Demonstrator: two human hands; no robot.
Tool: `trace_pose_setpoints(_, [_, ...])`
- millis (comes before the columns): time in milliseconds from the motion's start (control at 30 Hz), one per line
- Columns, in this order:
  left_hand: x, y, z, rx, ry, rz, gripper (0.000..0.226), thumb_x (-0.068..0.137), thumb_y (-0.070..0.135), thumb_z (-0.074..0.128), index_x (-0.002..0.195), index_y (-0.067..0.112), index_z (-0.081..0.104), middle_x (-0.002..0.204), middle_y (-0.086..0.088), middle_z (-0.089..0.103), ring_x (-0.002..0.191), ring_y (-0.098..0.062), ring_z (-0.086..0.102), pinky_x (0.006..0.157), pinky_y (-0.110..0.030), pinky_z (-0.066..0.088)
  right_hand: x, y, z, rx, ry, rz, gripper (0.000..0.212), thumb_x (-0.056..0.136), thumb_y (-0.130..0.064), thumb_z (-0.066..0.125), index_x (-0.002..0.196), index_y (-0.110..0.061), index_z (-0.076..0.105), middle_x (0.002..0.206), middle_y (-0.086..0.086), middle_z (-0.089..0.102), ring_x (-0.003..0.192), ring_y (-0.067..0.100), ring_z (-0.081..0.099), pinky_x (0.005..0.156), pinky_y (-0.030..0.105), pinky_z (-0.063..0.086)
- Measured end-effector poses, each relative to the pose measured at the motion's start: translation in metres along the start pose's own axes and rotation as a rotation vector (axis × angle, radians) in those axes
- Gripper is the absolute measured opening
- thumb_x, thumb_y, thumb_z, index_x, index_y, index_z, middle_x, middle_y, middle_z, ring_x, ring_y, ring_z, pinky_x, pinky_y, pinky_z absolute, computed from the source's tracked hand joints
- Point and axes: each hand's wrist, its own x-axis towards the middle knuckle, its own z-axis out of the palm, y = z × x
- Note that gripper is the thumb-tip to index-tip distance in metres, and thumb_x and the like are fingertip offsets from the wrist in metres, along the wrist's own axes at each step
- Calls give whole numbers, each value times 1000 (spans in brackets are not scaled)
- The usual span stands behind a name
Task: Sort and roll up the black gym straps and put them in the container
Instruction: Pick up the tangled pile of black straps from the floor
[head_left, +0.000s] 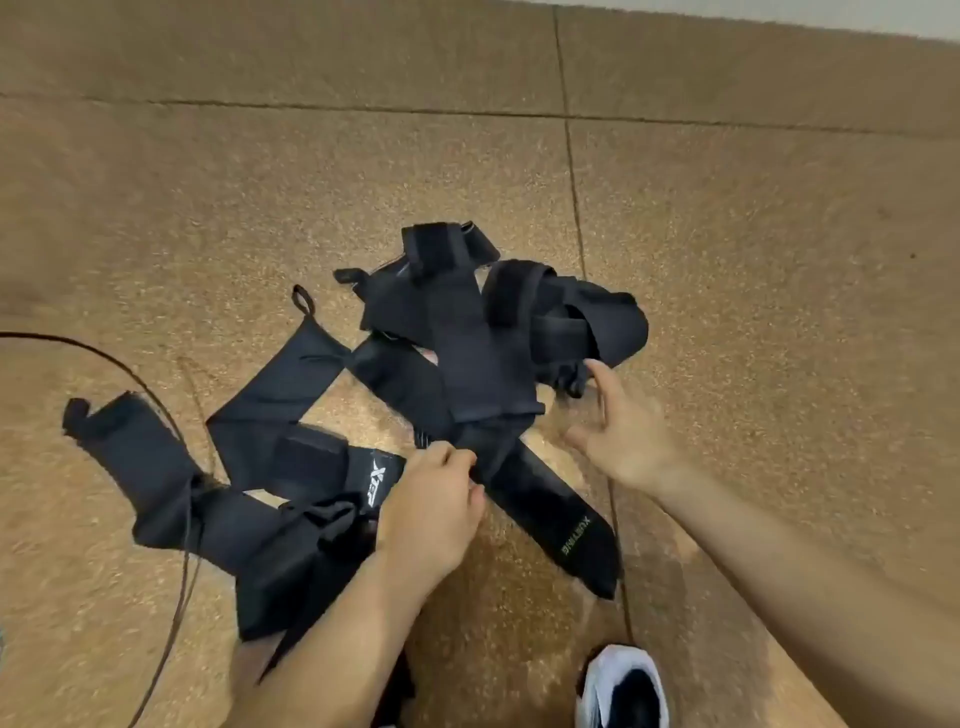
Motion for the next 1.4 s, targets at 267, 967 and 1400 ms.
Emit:
trace_pose_setpoints(267, [99, -14, 77, 349, -96, -3, 88, 93, 52, 58, 154, 40, -5, 164, -8, -14, 149, -39, -1, 115, -54, 27, 146, 10, 47, -157, 90, 6, 118, 69, -63, 80, 152, -53, -3, 165, 0, -20, 148, 43, -20, 118, 62, 16])
trace_pose_setpoints(967, [85, 45, -49, -1214, 19, 301, 82, 76, 4, 82, 144, 22, 40, 130, -2, 64, 120, -18, 62, 98, -39, 52, 23, -5, -29, 1282, -291, -348, 48, 61, -8, 73, 109, -11, 68, 102, 6, 76, 92, 23, 73, 75, 36, 60])
trace_pose_setpoints(1400, [40, 53, -105, -354, 274, 642, 75, 70, 23, 84, 137, 27, 50, 120, 15, 65, 109, -4, 63, 95, -35, 50, -1, 2, -84, 667, -82, -605, 137, 33, -63, 93, 149, -51, 20, 149, -11, 48, 134, 3, 48, 104, 25, 45])
